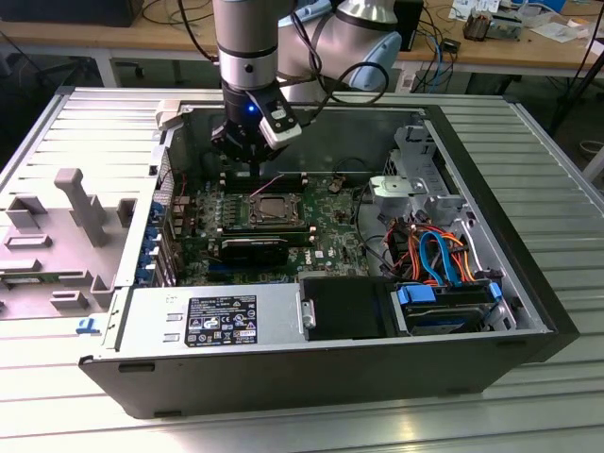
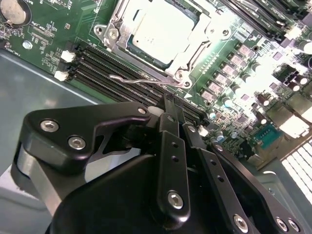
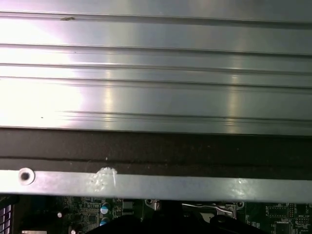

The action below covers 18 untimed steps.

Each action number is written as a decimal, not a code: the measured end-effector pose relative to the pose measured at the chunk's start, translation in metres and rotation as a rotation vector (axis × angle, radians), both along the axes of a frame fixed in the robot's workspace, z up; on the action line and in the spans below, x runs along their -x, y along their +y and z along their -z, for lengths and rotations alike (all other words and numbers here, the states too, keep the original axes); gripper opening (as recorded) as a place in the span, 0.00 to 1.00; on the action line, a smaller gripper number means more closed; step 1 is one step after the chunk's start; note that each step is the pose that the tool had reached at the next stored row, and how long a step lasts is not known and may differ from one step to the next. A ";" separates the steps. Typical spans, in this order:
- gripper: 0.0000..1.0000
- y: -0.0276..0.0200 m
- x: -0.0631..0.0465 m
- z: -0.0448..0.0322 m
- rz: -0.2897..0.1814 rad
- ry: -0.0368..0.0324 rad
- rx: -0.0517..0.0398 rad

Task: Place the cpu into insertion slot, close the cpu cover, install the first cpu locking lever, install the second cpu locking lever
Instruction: 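Install the first cpu locking lever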

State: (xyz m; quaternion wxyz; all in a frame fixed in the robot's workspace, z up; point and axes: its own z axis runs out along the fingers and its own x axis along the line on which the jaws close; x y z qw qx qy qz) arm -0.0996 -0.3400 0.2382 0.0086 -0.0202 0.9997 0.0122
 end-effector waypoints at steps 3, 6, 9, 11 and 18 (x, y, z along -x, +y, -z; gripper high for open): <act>0.11 0.0000 0.000 0.0037 -0.014 0.0000 0.0026; 0.11 0.0000 -0.001 0.0066 -0.028 0.0001 0.0066; 0.11 0.0000 -0.001 0.0093 -0.035 0.0000 0.0108; 0.11 0.0000 -0.002 0.0113 -0.037 0.0000 0.0122; 0.11 0.0000 -0.005 0.0171 -0.045 0.0001 0.0162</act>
